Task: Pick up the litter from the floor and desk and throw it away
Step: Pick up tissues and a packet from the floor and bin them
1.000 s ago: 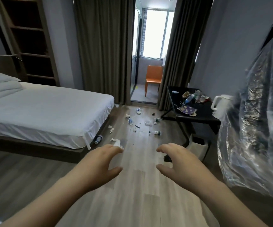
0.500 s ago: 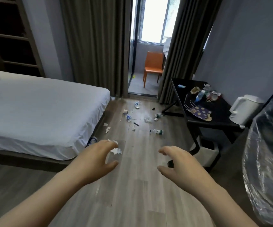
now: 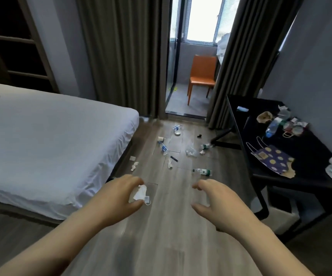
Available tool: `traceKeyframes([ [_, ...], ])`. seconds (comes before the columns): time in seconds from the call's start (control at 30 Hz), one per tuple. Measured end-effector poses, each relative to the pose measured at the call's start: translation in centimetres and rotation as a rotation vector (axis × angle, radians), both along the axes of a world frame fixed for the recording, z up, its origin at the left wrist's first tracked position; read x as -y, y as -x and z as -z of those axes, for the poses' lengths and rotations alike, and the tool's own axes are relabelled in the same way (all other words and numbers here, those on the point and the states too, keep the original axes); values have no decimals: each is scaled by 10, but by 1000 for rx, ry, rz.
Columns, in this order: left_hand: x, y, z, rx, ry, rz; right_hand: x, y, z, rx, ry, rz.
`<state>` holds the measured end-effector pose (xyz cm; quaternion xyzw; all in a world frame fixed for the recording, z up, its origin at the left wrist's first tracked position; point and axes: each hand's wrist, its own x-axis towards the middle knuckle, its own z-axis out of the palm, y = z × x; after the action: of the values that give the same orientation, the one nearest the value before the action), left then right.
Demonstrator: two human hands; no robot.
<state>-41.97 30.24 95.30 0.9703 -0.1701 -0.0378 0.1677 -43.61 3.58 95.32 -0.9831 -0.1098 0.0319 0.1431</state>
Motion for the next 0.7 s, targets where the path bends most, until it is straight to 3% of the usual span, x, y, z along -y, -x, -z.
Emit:
traceKeyframes([
  [0.37,29,-166,31,-81,-4,-75,25,-179,22,-48,-8,-71],
  [0.7,3,-356,79,-98,55,-74,1,-371,51,-116,25,-79],
])
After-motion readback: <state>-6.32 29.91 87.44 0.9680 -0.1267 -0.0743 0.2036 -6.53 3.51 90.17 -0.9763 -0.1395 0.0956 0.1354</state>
